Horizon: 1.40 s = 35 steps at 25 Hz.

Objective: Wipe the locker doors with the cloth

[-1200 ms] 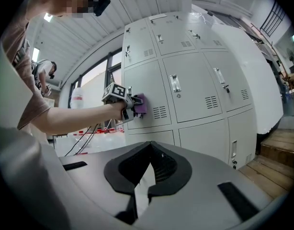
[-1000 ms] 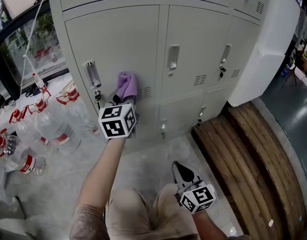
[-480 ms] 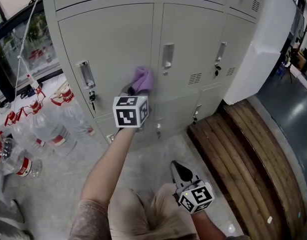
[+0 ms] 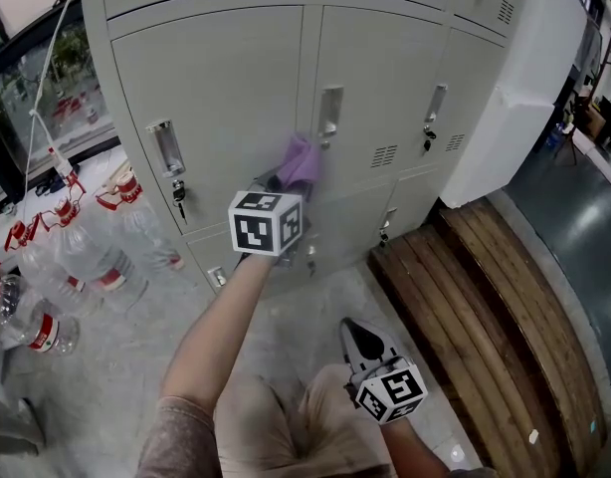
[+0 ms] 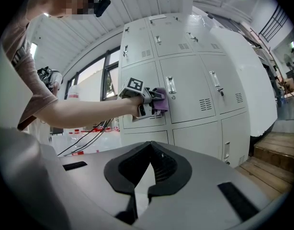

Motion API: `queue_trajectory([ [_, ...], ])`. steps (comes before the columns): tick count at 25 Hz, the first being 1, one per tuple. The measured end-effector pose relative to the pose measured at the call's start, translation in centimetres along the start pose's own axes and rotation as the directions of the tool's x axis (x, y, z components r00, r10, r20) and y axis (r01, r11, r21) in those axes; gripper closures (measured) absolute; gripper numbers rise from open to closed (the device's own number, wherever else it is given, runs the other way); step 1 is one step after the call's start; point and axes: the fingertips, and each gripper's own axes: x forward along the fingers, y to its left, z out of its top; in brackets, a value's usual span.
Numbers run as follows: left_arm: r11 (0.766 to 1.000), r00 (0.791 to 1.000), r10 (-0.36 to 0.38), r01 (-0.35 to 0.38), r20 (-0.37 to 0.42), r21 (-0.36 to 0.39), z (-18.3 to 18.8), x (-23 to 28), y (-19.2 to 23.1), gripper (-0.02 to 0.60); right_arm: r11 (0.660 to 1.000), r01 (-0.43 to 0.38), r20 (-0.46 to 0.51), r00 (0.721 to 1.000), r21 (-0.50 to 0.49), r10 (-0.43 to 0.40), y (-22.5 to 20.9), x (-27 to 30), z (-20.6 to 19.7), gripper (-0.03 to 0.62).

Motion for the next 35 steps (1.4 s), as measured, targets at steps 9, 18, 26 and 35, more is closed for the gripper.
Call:
queue_trajectory([
  [9, 0.997, 0.996, -0.074, 0.076, 0.057, -0.03, 0.2, -5.4, -1.4, 0.543, 1.0, -0.025, 0.008, 1.0, -0.002, 0.025, 0.5, 0.2, 0.1, 0.597],
  [18, 0.996, 0.992, 0.084, -0.084, 0.094, 0.002, -0.5, -14.8, 3.5, 0.543, 0.997, -0.077, 0.003, 0.997, -0.009, 0.077, 1.9, 1.5, -0.1, 0.597],
  [26, 0.966, 0.957, 0.256, -0.256, 0.135, -0.018, -1.7, -22.5, 8.2, 0.543, 0.994, -0.113, 0.002, 0.994, -0.001, 0.113, 3.1, 2.5, -0.6, 0.597],
  [35, 0.929, 0.922, 0.371, -0.369, 0.11, -0.04, -4.0, -26.0, 12.6, 0.543, 0.991, -0.131, -0.013, 0.991, 0.0, 0.131, 3.7, 3.2, -1.0, 0.597],
])
